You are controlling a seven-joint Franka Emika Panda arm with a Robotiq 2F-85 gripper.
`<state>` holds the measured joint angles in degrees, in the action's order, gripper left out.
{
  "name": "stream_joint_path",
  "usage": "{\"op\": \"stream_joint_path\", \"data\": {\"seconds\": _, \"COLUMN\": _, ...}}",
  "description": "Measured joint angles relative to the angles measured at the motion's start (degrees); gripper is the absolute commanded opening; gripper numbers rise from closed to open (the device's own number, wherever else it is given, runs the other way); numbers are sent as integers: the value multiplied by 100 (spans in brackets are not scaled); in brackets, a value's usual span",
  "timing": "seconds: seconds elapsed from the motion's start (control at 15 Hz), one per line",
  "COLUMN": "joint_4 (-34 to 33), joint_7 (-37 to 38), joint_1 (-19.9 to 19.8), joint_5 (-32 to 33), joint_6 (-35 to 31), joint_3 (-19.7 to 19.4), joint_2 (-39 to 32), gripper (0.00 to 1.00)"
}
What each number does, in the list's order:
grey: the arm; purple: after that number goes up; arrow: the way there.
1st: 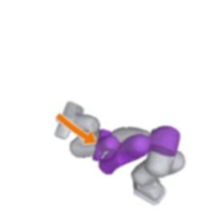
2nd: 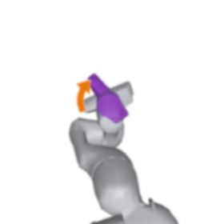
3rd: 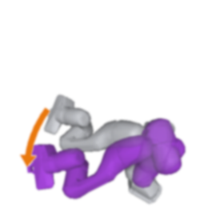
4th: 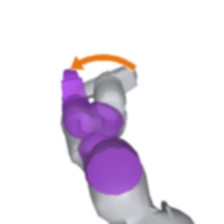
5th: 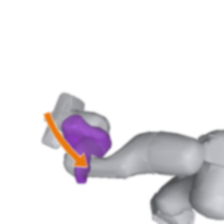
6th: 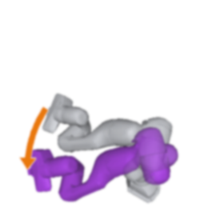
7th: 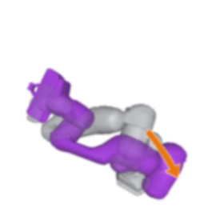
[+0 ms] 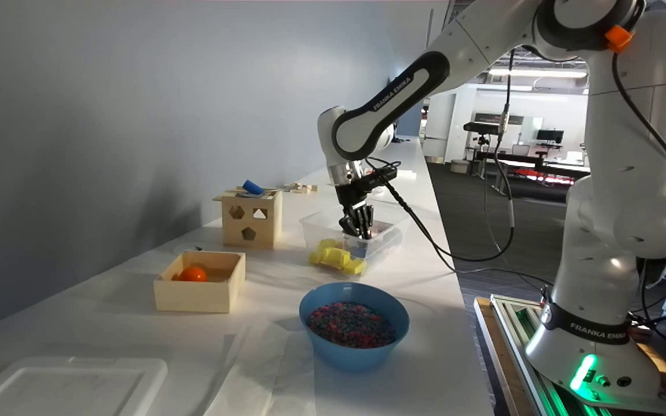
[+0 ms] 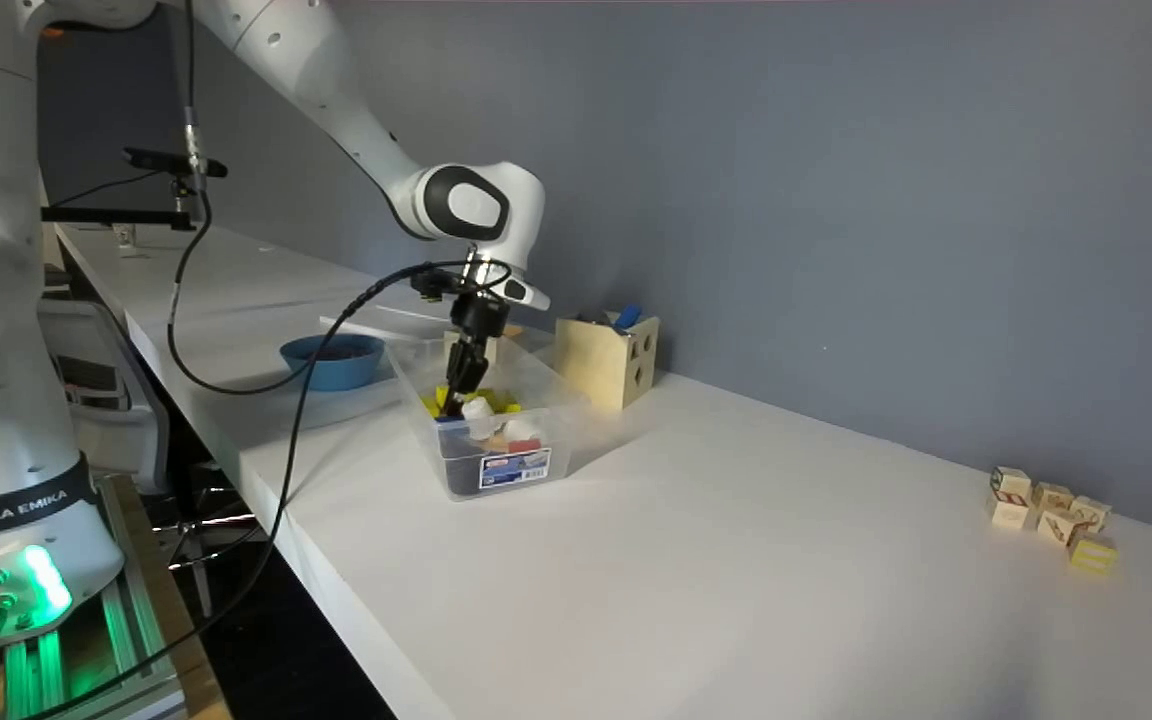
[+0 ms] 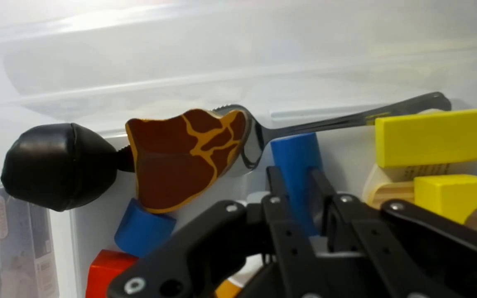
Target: Pick up the white caps from the bowl and place them in the box
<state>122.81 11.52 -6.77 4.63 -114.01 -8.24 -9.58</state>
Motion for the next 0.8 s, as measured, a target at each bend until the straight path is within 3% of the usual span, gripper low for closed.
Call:
{"op": "stream_joint_path", "data": {"seconds": 0.47, "joint_4": 146, "joint_7": 862, "joint_1": -1, "joint_5": 6, "joint_6": -451, "joint_3": -18, "joint_2": 243, "gripper": 99}}
{"op": "stream_joint_path", "data": {"seconds": 0.8, "joint_4": 132, "joint_7": 818, "joint_1": -59, "joint_5": 12, "joint_6": -533, "joint_3": -171, "joint_2": 375, "gripper": 100}}
